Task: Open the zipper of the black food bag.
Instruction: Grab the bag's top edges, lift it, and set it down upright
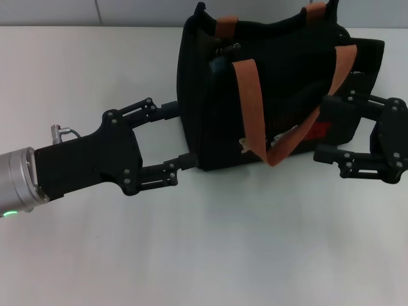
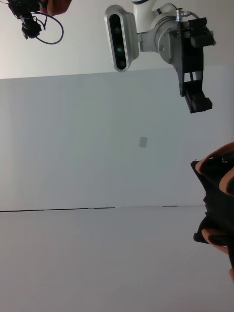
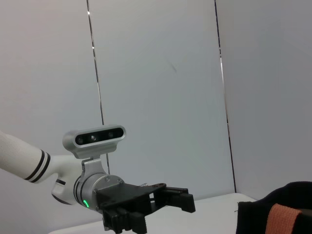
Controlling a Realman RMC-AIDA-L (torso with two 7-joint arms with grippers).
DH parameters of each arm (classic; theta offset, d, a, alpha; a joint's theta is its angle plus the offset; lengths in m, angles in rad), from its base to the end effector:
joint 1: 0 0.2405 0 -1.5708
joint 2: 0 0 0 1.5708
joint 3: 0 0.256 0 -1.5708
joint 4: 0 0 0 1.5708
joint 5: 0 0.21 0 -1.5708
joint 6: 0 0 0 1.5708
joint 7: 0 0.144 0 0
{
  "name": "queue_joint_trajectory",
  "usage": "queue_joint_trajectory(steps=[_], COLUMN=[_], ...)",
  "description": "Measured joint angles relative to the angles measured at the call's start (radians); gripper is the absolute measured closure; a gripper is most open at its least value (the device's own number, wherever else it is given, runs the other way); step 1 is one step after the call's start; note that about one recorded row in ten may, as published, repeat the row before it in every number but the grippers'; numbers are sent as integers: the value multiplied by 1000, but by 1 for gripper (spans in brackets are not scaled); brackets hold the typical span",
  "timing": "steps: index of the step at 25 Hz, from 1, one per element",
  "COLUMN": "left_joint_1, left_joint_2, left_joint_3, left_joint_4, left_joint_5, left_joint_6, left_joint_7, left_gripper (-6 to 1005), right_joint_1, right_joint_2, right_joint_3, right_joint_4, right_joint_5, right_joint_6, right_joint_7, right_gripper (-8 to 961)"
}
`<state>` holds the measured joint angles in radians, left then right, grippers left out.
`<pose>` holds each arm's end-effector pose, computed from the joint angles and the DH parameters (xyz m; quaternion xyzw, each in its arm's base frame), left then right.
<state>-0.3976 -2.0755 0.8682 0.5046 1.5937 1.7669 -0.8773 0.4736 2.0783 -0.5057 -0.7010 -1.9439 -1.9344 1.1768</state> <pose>-0.2524 0.2754 -0.0072 -0.9055 -0.0351 -0.3962 0.1481 0.2521 0.2877 0.0383 -0.9225 0.0883 0.3608 0.1049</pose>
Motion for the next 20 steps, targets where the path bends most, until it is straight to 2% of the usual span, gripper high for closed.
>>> queue_joint_trajectory(steps=[12,17,19,20], left_joint_1=[-5,-62,-62,-78], left_joint_2=[-3,-4,-4,-4], left_joint_3=[-4,0,0,0], left_joint_4=[-17,-197,-197,-237], left_joint_5=[-13,-106,-106,-121], left_joint_6=[-20,-92,-92,-102], left_joint_7=[20,152,152,194], left_gripper=[200,201,201,201], right_joint_1=[-7,-25,-31,-35], right_joint_2=[1,2,2,2], right_joint_3=[4,8,9,9], right_joint_4=[15,18,19,19], right_joint_5=[4,5,6,7], right_joint_6=[2,2,2,1], right_joint_7=[-14,-14,-14,-14], right_gripper=[116,117,118,118])
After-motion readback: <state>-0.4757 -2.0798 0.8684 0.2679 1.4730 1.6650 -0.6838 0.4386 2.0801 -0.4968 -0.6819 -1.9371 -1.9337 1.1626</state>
